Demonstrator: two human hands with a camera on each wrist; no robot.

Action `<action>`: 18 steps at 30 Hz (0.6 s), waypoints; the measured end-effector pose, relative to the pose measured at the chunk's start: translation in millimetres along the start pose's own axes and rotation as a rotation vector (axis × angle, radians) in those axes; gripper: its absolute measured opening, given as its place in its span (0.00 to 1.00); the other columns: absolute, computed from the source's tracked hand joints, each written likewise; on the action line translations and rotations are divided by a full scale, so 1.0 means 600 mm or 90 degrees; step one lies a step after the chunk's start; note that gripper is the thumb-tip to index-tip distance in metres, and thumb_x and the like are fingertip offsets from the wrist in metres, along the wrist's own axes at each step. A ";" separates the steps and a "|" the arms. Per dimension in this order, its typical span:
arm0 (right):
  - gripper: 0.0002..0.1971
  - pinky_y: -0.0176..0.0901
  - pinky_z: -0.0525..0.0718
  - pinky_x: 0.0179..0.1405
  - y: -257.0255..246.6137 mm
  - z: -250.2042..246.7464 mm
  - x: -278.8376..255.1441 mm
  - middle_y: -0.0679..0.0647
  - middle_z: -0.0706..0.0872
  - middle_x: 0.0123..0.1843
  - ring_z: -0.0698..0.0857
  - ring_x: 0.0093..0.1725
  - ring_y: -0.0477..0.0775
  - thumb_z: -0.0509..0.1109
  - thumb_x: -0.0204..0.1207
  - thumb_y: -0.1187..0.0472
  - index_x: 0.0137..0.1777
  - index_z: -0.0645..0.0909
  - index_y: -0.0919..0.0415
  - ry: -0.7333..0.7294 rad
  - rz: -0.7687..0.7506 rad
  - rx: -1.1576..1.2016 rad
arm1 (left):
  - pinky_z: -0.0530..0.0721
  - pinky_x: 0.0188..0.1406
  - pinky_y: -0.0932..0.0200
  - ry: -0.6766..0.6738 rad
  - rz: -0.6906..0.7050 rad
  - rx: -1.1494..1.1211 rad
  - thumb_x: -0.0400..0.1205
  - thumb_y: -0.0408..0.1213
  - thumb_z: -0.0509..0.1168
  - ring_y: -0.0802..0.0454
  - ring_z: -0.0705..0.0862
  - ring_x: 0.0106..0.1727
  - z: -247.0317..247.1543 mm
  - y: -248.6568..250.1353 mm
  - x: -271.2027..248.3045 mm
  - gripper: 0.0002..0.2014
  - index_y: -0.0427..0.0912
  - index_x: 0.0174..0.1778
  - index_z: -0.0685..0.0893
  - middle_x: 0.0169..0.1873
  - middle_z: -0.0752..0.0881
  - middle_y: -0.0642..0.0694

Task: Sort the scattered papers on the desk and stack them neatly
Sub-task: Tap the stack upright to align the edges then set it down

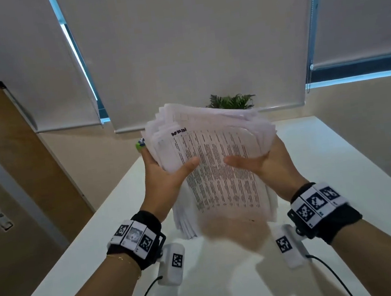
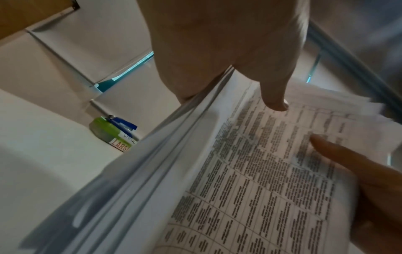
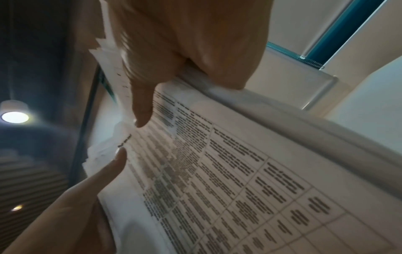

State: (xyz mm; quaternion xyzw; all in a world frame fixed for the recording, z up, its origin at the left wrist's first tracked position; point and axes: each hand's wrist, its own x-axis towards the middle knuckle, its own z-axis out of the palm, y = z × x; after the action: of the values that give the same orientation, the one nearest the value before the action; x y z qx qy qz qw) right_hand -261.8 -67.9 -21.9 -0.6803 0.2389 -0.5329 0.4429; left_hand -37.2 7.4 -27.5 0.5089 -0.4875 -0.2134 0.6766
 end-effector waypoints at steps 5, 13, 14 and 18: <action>0.31 0.58 0.95 0.50 0.001 0.003 0.004 0.53 0.93 0.57 0.94 0.54 0.50 0.89 0.65 0.57 0.67 0.81 0.57 0.081 0.035 0.004 | 0.94 0.59 0.38 0.039 0.039 0.004 0.72 0.38 0.87 0.50 0.90 0.66 0.002 0.009 -0.003 0.44 0.51 0.73 0.61 0.69 0.83 0.47; 0.39 0.58 0.94 0.53 -0.003 -0.002 0.009 0.51 0.91 0.62 0.93 0.60 0.51 0.92 0.62 0.55 0.72 0.76 0.52 0.053 0.027 -0.009 | 0.94 0.57 0.49 0.072 0.218 0.167 0.79 0.49 0.82 0.58 0.87 0.63 -0.004 0.081 0.033 0.35 0.56 0.80 0.74 0.65 0.82 0.64; 0.40 0.59 0.94 0.54 -0.001 -0.002 0.011 0.53 0.91 0.62 0.93 0.61 0.53 0.92 0.62 0.54 0.72 0.77 0.53 0.049 0.031 -0.014 | 0.94 0.58 0.47 0.071 0.213 0.188 0.80 0.55 0.79 0.54 0.87 0.64 -0.005 0.087 0.044 0.28 0.57 0.75 0.81 0.65 0.83 0.55; 0.41 0.64 0.94 0.53 0.001 -0.001 0.013 0.55 0.91 0.62 0.92 0.61 0.58 0.93 0.59 0.52 0.70 0.77 0.52 0.037 0.044 -0.006 | 0.91 0.60 0.46 0.108 0.192 0.147 0.85 0.50 0.74 0.49 0.88 0.58 0.001 0.094 0.074 0.11 0.46 0.53 0.89 0.56 0.88 0.44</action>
State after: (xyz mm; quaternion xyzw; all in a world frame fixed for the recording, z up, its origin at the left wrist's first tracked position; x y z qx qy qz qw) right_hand -259.8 -75.0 -18.3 -0.6579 0.2777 -0.5360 0.4504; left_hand -30.1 -5.5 42.6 0.5205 -0.5205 -0.0089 0.6768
